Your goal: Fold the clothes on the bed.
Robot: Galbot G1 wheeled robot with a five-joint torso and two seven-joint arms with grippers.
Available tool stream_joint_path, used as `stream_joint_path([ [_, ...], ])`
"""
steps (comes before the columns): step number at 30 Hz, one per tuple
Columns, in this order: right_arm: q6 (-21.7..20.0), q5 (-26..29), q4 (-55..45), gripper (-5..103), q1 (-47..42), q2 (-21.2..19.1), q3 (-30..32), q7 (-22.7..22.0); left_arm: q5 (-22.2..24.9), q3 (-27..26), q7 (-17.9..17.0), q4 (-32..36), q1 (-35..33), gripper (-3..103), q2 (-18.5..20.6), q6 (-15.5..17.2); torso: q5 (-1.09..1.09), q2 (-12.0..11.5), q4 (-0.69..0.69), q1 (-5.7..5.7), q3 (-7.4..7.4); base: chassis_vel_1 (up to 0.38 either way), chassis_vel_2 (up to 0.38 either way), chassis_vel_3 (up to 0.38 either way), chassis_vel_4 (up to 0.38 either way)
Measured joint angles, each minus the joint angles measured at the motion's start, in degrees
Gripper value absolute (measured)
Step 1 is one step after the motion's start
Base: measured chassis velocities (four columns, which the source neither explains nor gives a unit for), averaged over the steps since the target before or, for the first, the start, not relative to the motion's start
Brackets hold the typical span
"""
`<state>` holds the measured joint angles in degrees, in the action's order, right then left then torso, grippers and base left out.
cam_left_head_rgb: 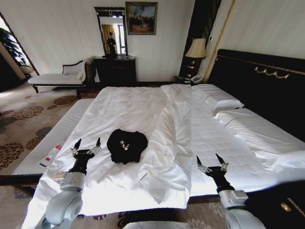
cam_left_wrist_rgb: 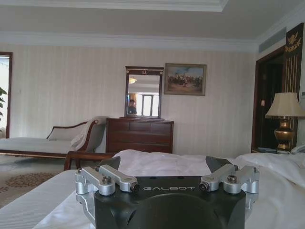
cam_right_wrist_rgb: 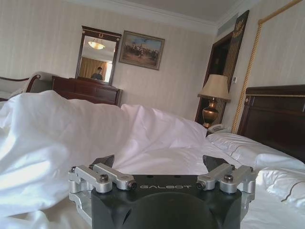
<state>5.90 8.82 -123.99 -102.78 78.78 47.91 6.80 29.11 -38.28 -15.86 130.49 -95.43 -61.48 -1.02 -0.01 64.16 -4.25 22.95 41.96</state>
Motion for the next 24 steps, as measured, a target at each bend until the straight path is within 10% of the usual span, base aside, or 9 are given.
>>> stream_joint_path([
  [11, -0.90, 3.05, -1.58, 100, -0.44, 0.03, -0.57, -1.21, -0.10, -0.14, 0.00, 0.08, -0.41, 100, -0.15, -0.16, 0.00, 0.01, 0.00, -0.01, -0.01, 0.043, 0.133, -0.042, -0.139],
  [24, -17.02, 29.24, -17.40, 100, -1.49, -4.97, 0.30, -9.06, -0.44, -0.64, 0.21, 0.18, -1.37, 100, -0.38, -0.45, -0.02, 0.00, 0.00, -0.02, 0.00, -0.023, 0.002, 0.020, -0.005],
])
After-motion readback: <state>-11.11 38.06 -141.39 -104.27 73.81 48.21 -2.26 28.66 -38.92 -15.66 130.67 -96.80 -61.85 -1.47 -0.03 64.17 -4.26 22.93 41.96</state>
